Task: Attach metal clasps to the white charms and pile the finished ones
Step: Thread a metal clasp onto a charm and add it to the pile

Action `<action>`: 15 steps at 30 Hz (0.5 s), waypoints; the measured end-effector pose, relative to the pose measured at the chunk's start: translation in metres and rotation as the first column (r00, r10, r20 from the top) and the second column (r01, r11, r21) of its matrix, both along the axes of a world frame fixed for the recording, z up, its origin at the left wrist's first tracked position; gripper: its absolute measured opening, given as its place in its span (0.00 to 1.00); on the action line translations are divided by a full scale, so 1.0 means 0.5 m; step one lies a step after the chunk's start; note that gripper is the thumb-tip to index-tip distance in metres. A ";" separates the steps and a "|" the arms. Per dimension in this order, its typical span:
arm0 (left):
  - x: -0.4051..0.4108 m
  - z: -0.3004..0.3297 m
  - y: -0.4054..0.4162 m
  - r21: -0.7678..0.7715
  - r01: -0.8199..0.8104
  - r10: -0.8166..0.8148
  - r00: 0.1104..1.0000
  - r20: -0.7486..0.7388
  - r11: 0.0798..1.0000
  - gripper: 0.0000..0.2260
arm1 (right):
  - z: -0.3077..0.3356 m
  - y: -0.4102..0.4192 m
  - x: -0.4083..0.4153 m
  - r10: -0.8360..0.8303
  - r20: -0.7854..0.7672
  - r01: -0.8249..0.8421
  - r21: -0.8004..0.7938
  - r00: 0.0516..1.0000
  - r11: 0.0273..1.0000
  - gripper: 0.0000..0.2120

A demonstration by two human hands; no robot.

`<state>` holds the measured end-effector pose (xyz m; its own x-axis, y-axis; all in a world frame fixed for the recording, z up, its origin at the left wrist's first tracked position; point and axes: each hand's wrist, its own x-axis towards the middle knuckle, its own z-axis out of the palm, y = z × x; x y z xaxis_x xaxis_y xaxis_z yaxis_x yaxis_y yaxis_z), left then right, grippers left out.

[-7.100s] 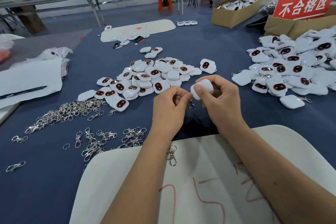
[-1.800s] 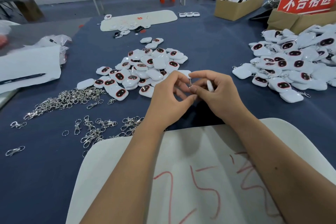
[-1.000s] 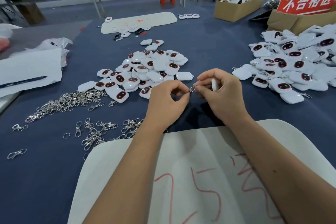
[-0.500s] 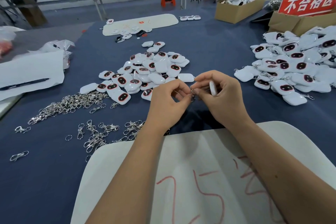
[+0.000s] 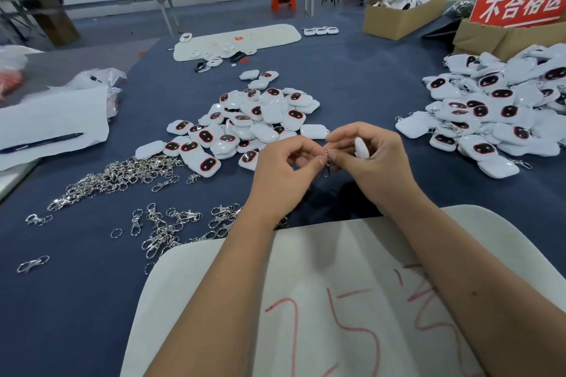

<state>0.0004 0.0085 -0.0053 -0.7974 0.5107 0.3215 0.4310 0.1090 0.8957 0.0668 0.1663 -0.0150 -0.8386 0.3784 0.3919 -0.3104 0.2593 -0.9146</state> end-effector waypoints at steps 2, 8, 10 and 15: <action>0.000 0.001 0.001 0.005 0.005 -0.005 0.999 0.035 1.000 0.04 | 0.000 -0.002 -0.001 -0.001 -0.002 0.001 0.012 1.000 1.000 0.08; -0.001 0.000 0.006 0.021 0.018 -0.020 0.993 0.115 1.000 0.05 | 0.002 -0.006 0.000 -0.013 0.025 0.011 0.104 1.000 0.994 0.09; -0.001 0.001 0.005 0.026 0.020 -0.023 0.992 0.124 0.999 0.06 | 0.003 -0.005 0.001 -0.016 0.022 0.013 0.108 1.000 0.994 0.08; -0.003 0.002 0.003 0.018 0.039 -0.041 0.988 0.151 0.999 0.07 | 0.004 -0.003 0.003 -0.036 0.013 0.035 0.112 0.999 0.993 0.04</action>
